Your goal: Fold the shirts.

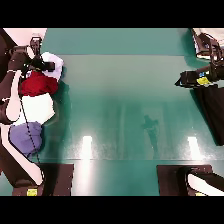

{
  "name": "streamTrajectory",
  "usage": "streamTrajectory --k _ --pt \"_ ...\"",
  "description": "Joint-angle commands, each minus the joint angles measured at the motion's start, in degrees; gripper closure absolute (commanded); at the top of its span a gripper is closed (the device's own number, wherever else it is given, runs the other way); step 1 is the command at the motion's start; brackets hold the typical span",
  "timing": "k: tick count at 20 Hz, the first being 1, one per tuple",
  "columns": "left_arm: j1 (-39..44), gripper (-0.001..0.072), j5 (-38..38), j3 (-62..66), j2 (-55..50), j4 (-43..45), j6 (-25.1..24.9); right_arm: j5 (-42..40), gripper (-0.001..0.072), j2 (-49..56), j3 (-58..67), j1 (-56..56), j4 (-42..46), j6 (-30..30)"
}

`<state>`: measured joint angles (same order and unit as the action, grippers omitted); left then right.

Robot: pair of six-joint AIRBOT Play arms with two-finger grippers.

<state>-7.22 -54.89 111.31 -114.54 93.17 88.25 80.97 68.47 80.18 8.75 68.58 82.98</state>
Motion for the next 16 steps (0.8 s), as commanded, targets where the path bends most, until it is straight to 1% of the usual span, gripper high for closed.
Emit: streamTrajectory --k 1,2,4,5,7,8,9,10,11,14,16 --pt "-0.31 0.0555 0.85 0.74 -1.40 -0.33 0.07 0.00 0.0697 -0.04 0.07 0.07 0.00 0.13" --pt "-0.33 0.0679 -0.70 1.55 -1.38 -1.27 0.09 0.02 0.0697 -0.04 0.07 0.07 0.00 0.13" --pt "-0.26 0.0682 -3.41 4.59 -0.59 -4.13 0.07 -0.61 0.0697 -0.07 0.09 0.07 0.02 0.11" --pt "-0.07 0.0682 -3.17 5.81 1.18 -5.86 0.02 -1.66 0.0697 -0.13 0.11 -0.02 0.02 0.13" --pt "1.11 0.0682 -1.03 6.62 7.08 -6.47 -0.22 -5.29 0.0697 -1.40 0.17 -0.42 -0.02 0.13" --pt "2.03 0.0682 -0.59 6.64 11.32 -6.40 -0.81 -7.74 0.0696 -2.45 0.20 -0.42 0.02 0.13" --pt "3.30 0.0682 -0.79 6.64 15.78 -6.40 -3.54 -10.47 0.0697 -3.72 0.17 -0.42 0.09 0.11" --pt "4.72 0.0683 -1.84 6.64 20.13 -6.38 -6.14 -13.62 0.0697 -5.31 0.20 -0.44 0.15 0.11" --pt "6.27 0.0682 -3.41 6.64 24.98 -6.40 -7.43 -16.76 0.0696 -6.95 0.17 -0.44 0.22 0.09" --pt "11.61 0.0682 -8.68 6.60 37.68 -6.45 -7.76 -23.04 0.0696 -11.19 0.20 -2.32 0.37 0.11" --pt "15.72 0.0682 -12.28 6.60 43.78 -6.73 -7.76 -23.32 0.0696 -13.35 0.17 -4.85 -1.70 0.09"
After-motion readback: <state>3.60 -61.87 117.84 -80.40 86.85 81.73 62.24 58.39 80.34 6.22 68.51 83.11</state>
